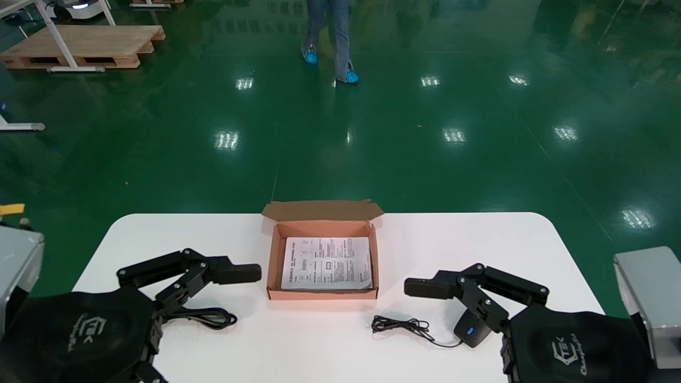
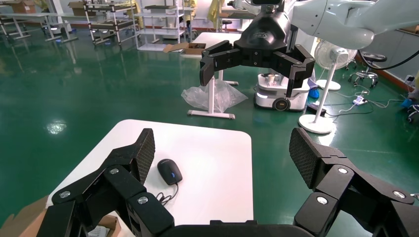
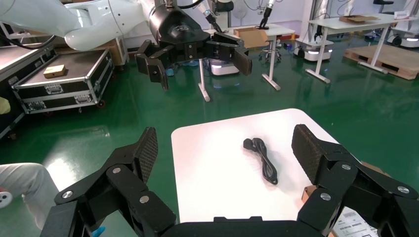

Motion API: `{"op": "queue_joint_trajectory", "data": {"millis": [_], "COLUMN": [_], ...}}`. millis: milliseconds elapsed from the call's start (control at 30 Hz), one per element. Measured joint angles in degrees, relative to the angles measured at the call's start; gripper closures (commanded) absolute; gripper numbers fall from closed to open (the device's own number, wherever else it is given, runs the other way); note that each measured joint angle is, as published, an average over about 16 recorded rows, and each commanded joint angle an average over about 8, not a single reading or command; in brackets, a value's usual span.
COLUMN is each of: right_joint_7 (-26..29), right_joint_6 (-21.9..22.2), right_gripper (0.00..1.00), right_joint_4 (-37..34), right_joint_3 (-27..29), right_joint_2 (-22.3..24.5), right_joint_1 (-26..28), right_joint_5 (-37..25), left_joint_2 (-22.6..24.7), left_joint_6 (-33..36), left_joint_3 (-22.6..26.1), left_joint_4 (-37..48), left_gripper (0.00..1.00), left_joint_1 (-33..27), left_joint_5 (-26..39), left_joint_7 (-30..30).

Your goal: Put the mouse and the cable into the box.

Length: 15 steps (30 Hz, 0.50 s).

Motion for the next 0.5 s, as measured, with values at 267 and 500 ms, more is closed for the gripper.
{"op": "queue_joint_trajectory", "data": {"millis": [267, 500], "right_joint_7": [0.00, 0.00], "right_joint_6": [0.00, 0.00], "right_gripper": [0.00, 0.00], "right_joint_4": [0.00, 0.00], "right_joint_3": [0.00, 0.00], "right_joint_2": [0.00, 0.00], "right_joint_1": [0.00, 0.00], "right_joint_5": [0.00, 0.00], "left_joint_2": [0.00, 0.00], "left_joint_6": [0.00, 0.00], "left_joint_3": [0.00, 0.00], "left_joint_4": [0.00, 0.00], "left_gripper": [0.00, 0.00], "left_joint_1": [0.00, 0.00], "left_joint_5": [0.00, 0.00], "left_joint_7": [0.00, 0.00]}}
